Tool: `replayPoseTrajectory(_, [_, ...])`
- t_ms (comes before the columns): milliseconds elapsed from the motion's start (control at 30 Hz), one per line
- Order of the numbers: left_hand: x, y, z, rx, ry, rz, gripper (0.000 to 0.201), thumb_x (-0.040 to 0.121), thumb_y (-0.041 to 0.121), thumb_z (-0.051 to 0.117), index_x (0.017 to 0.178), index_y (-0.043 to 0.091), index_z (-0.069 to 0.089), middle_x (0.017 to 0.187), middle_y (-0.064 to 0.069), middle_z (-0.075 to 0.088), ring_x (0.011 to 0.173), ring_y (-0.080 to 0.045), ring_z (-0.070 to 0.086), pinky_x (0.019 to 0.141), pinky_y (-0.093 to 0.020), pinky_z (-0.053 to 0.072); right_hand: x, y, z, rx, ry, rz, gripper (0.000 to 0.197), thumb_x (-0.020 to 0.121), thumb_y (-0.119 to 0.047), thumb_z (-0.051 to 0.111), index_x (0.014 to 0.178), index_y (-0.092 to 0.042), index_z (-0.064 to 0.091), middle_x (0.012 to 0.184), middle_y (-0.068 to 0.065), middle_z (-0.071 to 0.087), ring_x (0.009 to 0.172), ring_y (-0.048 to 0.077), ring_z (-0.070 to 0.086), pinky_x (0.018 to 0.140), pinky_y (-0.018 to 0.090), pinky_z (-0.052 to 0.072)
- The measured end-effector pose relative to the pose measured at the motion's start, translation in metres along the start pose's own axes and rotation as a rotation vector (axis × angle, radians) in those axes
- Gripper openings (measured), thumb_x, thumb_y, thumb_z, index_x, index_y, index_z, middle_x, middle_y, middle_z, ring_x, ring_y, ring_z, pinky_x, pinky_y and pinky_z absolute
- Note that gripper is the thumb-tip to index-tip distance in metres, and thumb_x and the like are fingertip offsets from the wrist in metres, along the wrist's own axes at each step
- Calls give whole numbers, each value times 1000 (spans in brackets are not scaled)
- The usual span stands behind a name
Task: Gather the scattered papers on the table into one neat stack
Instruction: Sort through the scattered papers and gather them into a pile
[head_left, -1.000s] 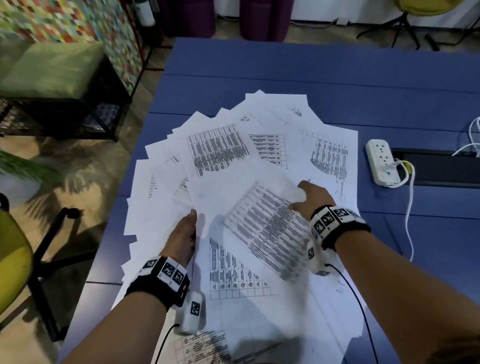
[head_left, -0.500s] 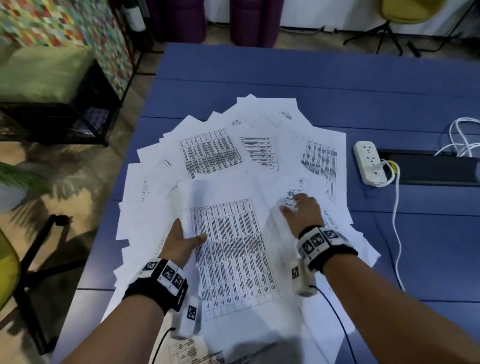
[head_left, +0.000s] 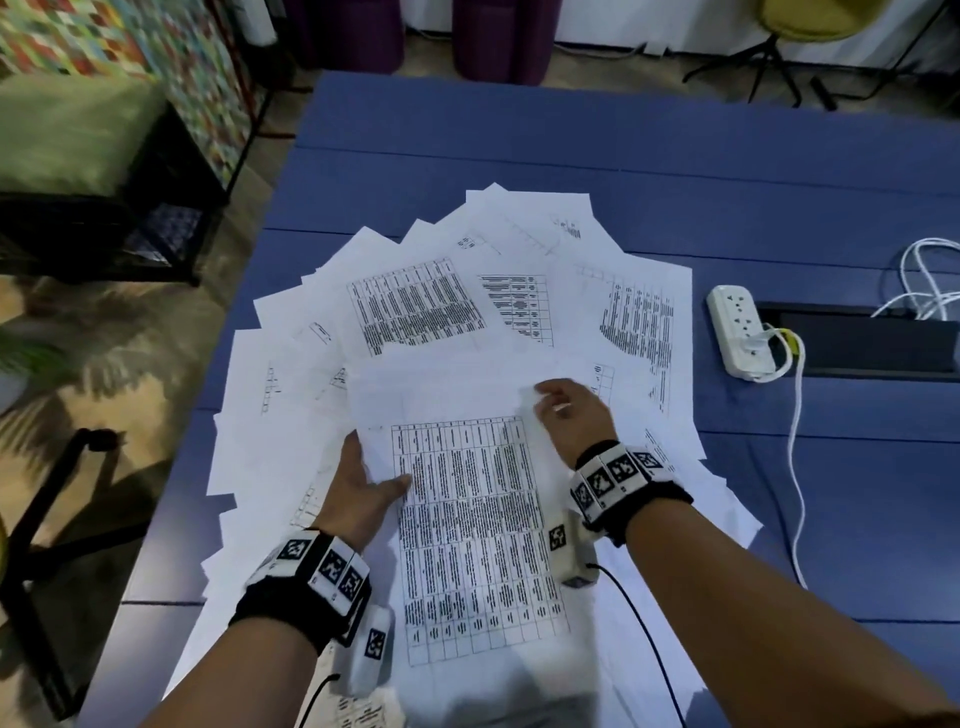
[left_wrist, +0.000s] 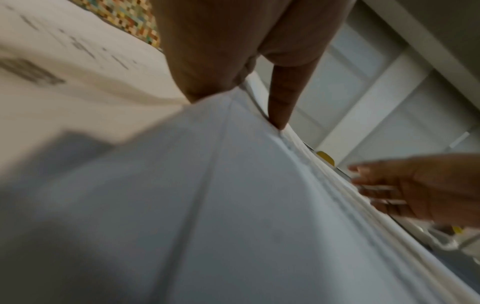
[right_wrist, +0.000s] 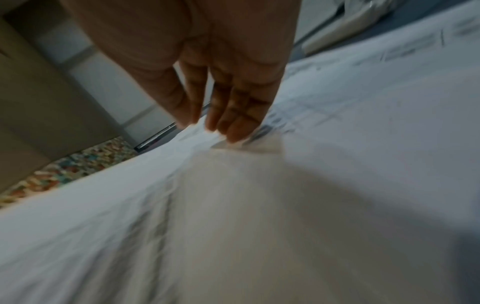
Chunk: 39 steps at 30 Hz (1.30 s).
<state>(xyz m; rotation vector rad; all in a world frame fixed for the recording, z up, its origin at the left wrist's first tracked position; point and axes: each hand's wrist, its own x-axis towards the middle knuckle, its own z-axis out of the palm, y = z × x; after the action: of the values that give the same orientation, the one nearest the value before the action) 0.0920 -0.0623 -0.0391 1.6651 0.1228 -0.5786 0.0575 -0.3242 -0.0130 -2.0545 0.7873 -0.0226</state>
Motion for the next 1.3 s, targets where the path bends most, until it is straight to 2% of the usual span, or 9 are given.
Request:
replayPoseTrajectory(200, [-3, -3, -9, -67, -65, -53, 67, 85, -8, 66, 134, 32, 44, 131, 1, 59, 120, -23, 55, 104, -44, 43, 39, 6, -26, -413, 66, 143, 62, 85, -43, 63, 138, -18, 42, 136, 13, 34, 127, 33, 33, 100, 43, 39])
replayPoseTrajectory(367, [-4, 1, -7, -163, -94, -91, 68, 83, -16, 62, 135, 25, 48, 122, 2, 65, 113, -19, 60, 88, -31, 48, 55, 1, -28, -482, -58, 54, 47, 81, -38, 71, 119, -16, 55, 128, 11, 36, 119, 30, 38, 98, 33, 36])
replayPoseTrajectory(467, [-4, 1, -9, -148, -127, -109, 70, 82, -12, 64, 139, 25, 46, 126, 2, 64, 118, -19, 58, 94, -33, 46, 62, -3, -33, -416, -111, 97, 47, 74, -40, 76, 111, -16, 60, 121, 11, 48, 109, 29, 51, 97, 39, 46])
replayPoseTrajectory(600, [-4, 2, -11, -125, -127, -123, 71, 83, -8, 66, 140, 26, 44, 129, 5, 62, 121, -17, 57, 105, -40, 44, 60, -10, -41, -128, -259, 127, 29, 76, -15, 77, 99, -11, 60, 90, 11, 64, 68, 23, 60, 68, 36, 55])
replayPoseTrajectory(733, [-6, 6, -9, -61, -103, -130, 87, 80, 4, 75, 151, 21, 28, 154, 2, 38, 142, -17, 33, 118, -40, 25, 55, -12, -48, 81, -253, 187, 39, 81, -4, 72, 117, -2, 58, 100, 18, 67, 83, 33, 67, 80, 45, 56])
replayPoseTrajectory(967, [-9, 11, -3, -12, -40, -150, 89, 87, 3, 69, 155, 14, 13, 160, 2, 18, 148, -19, 14, 115, -30, 16, 33, -59, -95, -102, 366, -160, 24, 92, -18, 59, 114, -8, 59, 111, 11, 63, 104, 25, 59, 83, 26, 43])
replayPoseTrajectory(1067, [-8, 11, -2, 6, -35, -155, 85, 88, 9, 68, 155, 15, 16, 161, -1, 18, 149, -20, 15, 119, -36, 15, 6, -96, -117, 32, 371, -435, 4, 93, -15, 56, 94, -17, 59, 95, -2, 65, 91, 15, 60, 77, 23, 46])
replayPoseTrajectory(1200, [-10, 20, 1, -48, 4, -171, 70, 96, 14, 58, 154, 12, 19, 158, 1, 22, 147, -19, 17, 118, -36, 14, -38, -143, -135, 321, 225, -679, 20, 91, -6, 58, 99, -24, 59, 99, -13, 67, 100, 8, 63, 93, 27, 48])
replayPoseTrajectory(1300, [-12, 26, 4, -112, 11, -201, 66, 100, 26, 51, 155, 13, 16, 163, -4, 14, 149, -21, 16, 119, -36, 13, -73, -146, -125, 656, 211, -636, 23, 91, 0, 55, 104, -19, 56, 100, -8, 70, 101, 13, 64, 91, 30, 50])
